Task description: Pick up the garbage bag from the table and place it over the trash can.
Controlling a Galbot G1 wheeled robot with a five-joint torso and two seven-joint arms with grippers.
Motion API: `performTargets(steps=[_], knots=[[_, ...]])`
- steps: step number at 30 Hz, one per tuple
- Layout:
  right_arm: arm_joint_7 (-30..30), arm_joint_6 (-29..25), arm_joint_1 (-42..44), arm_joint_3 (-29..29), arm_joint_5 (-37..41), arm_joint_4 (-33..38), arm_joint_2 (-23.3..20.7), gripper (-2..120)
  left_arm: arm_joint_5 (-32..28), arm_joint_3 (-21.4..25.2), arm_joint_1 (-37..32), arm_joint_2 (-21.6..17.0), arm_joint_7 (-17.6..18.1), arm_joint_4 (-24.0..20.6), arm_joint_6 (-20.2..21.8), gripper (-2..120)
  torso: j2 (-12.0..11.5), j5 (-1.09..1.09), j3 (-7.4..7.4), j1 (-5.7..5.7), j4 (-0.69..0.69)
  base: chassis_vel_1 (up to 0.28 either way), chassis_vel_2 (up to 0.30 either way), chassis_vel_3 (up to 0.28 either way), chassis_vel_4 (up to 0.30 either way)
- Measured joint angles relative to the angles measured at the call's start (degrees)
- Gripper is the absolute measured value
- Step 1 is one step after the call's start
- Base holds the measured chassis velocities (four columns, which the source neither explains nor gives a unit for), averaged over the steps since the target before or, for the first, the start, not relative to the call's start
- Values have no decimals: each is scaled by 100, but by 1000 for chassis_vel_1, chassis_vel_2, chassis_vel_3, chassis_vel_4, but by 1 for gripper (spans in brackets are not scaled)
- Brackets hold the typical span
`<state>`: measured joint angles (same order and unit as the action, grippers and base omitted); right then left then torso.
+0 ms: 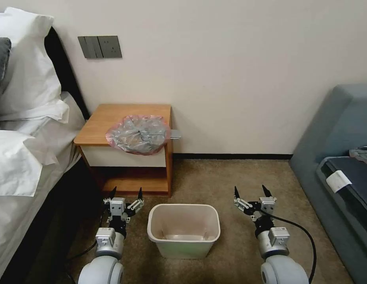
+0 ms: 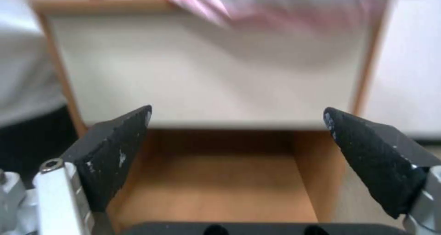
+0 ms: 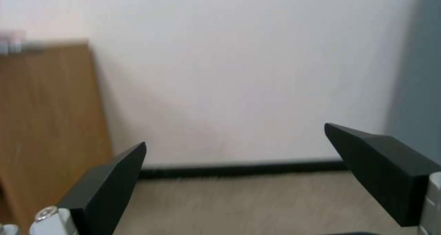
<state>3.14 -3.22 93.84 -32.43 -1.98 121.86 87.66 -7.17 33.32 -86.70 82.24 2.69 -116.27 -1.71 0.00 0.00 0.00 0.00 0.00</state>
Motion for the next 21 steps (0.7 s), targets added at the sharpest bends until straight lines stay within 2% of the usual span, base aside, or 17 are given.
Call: performTargets(steps=[2,5,9,11,13,16,21], knots=[[88,-94,142,-26,-59,204,51,100,-162,40,47,-81,60,-42,-40,99,0,-1,0,0,0,0,0,0,0],[365,-370,583,-110,-225,857,200,100,-858,220,257,-440,329,-215,-220,100,0,-5,0,0,-3,0,0,0,0],[379,-356,628,-84,-144,915,173,100,-1437,370,433,-743,545,-368,-362,100,0,1,0,0,-1,0,0,0,0],[384,-345,589,-83,-37,871,108,100,-1633,341,317,-817,401,-381,-221,100,0,1,0,0,1,0,0,0,0],[383,-345,548,-79,38,828,61,100,-1663,316,264,-823,363,-369,-176,100,0,-4,0,0,1,0,0,0,0],[372,-414,438,-46,156,710,-49,100,-1671,309,215,-831,381,-368,-144,100,0,2,0,0,0,0,0,0,0],[176,-577,-135,209,277,272,-589,100,-1528,266,90,-780,441,-342,-141,100,0,1,0,0,0,0,0,0,0]])
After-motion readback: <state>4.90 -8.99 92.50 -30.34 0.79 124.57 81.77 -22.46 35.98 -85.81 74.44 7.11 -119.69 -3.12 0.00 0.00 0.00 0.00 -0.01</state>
